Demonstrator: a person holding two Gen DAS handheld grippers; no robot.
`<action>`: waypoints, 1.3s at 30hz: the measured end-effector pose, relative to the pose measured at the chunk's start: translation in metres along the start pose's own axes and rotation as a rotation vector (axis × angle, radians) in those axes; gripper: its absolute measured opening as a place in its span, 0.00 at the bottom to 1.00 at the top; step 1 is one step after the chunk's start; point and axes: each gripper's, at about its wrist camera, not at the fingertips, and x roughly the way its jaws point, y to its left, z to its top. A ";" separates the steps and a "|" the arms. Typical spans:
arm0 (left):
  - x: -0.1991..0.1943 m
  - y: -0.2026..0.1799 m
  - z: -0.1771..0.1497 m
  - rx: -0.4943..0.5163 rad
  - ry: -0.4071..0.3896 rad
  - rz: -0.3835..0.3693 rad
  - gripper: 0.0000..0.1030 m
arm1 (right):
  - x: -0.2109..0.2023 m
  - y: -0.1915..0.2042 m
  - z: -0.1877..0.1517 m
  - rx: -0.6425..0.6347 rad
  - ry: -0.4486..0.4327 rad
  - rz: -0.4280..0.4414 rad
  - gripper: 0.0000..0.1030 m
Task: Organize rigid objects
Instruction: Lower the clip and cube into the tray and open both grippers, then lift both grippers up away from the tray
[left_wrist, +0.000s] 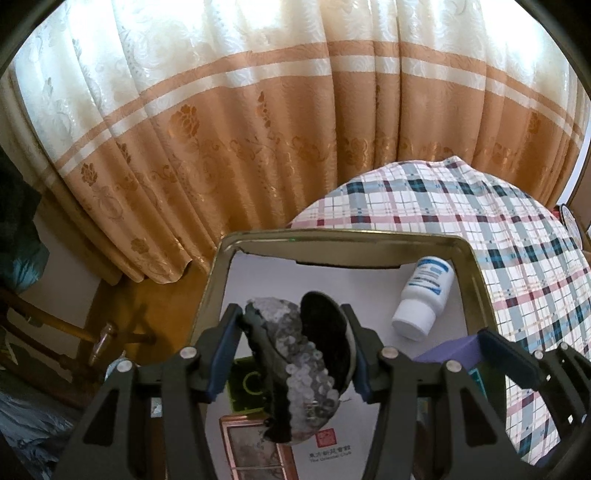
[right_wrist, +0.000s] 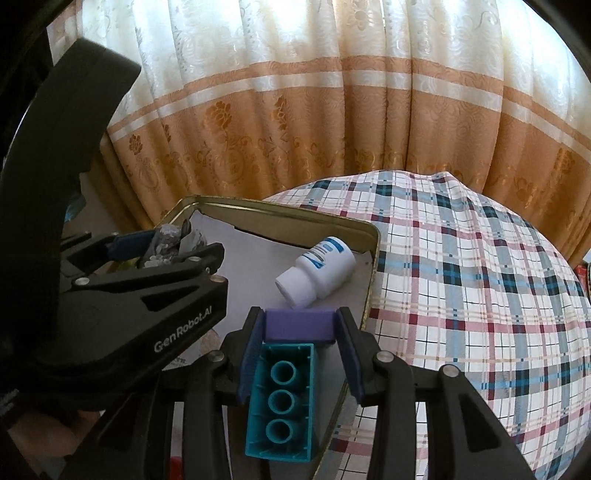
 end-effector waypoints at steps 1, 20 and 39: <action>0.000 0.001 0.000 -0.002 0.001 0.002 0.50 | 0.000 0.000 0.000 0.003 0.001 0.003 0.42; -0.027 0.001 -0.009 0.002 -0.013 -0.042 0.63 | -0.039 -0.002 -0.017 0.033 -0.077 0.004 0.69; -0.030 0.010 -0.022 -0.007 0.015 -0.024 0.74 | -0.029 0.011 -0.034 0.051 -0.010 0.123 0.69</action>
